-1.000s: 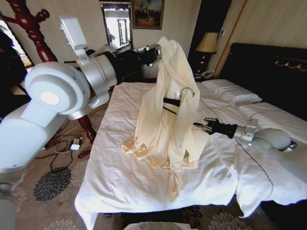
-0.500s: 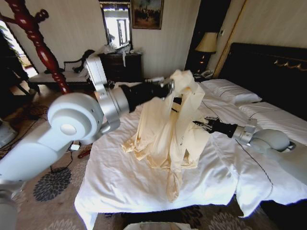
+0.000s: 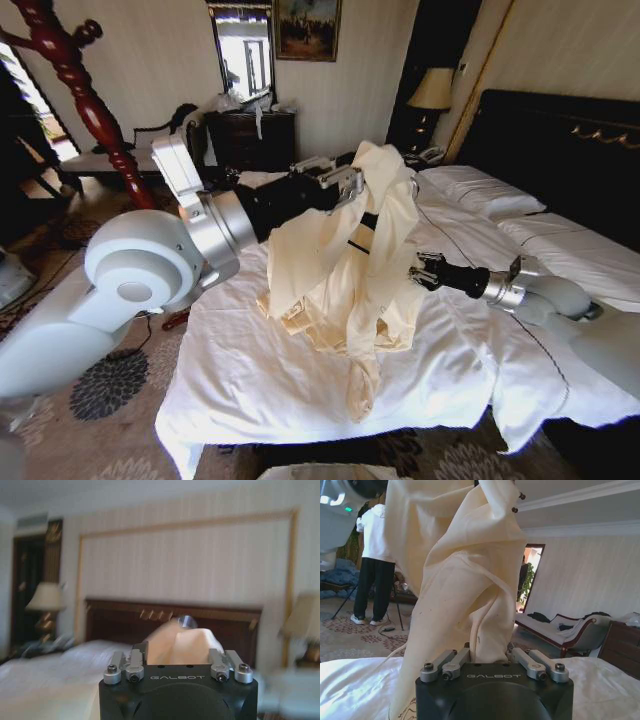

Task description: Pick up the clothes from the bed and hang them on the clothes hanger.

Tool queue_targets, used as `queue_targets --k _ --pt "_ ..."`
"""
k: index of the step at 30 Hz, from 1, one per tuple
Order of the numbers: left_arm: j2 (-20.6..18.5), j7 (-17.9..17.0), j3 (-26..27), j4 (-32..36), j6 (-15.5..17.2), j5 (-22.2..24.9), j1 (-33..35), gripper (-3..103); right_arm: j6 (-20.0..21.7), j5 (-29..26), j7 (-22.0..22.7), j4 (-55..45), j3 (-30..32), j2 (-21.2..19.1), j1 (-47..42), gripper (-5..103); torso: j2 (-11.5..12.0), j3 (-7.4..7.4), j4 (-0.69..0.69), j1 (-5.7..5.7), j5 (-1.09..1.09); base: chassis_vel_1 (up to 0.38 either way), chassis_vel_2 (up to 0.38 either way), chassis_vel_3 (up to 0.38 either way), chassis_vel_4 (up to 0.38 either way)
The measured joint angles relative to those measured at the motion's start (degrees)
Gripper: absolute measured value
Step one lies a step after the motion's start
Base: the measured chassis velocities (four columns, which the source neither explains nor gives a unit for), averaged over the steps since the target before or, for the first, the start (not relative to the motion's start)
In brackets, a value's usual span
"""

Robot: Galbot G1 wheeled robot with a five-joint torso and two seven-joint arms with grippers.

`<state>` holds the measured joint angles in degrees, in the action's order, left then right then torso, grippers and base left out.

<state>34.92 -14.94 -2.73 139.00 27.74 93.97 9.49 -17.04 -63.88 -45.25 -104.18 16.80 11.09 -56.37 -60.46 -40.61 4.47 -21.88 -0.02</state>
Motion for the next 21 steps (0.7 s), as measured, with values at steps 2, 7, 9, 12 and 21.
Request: queue_targets --k 2,7,9,12,21 --pt "-3.12 -0.8 2.17 2.55 1.8 -1.97 3.72 62 -0.29 0.24 -0.14 0.93 0.08 0.41 0.13 20 0.0 0.0 -0.01 0.0 -0.01 0.0 0.0 0.0 0.0" --pt "-12.43 0.25 11.71 4.48 -1.65 -9.37 19.81 78 -0.92 3.51 1.15 4.17 0.42 2.0 0.19 20 0.0 0.0 -0.03 0.0 0.0 0.0 0.0 0.0 0.0" --pt "-13.41 0.92 13.97 4.49 -3.04 -10.15 22.84 83 -0.95 3.84 1.3 4.58 0.49 2.17 0.19 20 0.0 0.0 -0.02 0.0 0.0 0.0 0.0 0.0 0.0" --pt "-14.89 2.55 17.6 4.5 -6.37 -11.75 28.24 94 -0.98 3.27 2.1 5.1 0.51 2.68 0.17 20 0.0 0.0 0.0 0.01 0.02 0.0 0.0 0.0 0.0" --pt "-20.39 4.9 20.09 4.36 -8.08 -25.24 32.49 100 -1.62 3.5 -4.41 8.95 0.88 3.91 0.9 20 0.0 0.0 0.01 0.0 0.01 0.0 0.0 0.0 0.0"
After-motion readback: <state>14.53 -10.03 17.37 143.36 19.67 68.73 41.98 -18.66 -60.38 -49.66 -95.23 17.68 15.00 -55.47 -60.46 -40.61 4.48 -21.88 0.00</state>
